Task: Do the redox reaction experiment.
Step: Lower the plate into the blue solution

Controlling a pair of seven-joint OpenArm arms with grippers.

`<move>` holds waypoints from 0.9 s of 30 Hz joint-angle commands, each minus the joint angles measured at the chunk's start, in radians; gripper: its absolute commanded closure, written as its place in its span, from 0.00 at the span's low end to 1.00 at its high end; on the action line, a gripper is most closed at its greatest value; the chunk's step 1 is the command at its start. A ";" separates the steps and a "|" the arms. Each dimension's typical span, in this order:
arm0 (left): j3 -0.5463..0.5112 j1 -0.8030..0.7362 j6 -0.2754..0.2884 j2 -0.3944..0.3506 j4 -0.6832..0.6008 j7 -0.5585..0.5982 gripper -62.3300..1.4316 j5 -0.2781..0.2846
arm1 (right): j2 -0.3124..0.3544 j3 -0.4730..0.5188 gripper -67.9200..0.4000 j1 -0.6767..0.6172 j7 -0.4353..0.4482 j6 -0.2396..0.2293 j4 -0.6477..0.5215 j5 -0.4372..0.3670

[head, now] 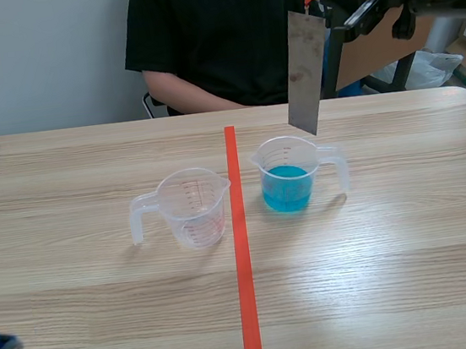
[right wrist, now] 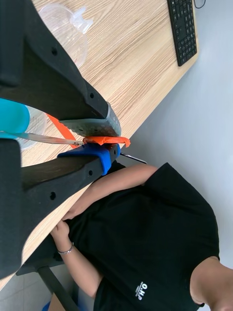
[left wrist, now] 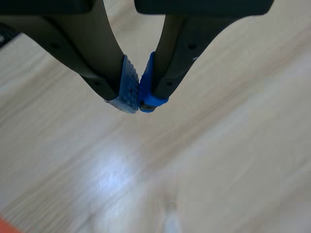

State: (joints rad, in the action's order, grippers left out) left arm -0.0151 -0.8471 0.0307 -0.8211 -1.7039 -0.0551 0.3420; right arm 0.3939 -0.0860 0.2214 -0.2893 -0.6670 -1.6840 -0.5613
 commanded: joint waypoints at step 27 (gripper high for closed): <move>-0.193 -0.349 0.009 0.430 0.021 -0.024 0.92 0.006 | 0.010 -0.144 0.97 0.028 0.256 0.005 0.193 0.154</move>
State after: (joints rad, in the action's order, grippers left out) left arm -0.2100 -1.1938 0.0372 -0.3832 -1.6817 -0.0937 0.3424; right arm 0.3935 -0.2298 0.2211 -0.0601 -0.6670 -1.4887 -0.3962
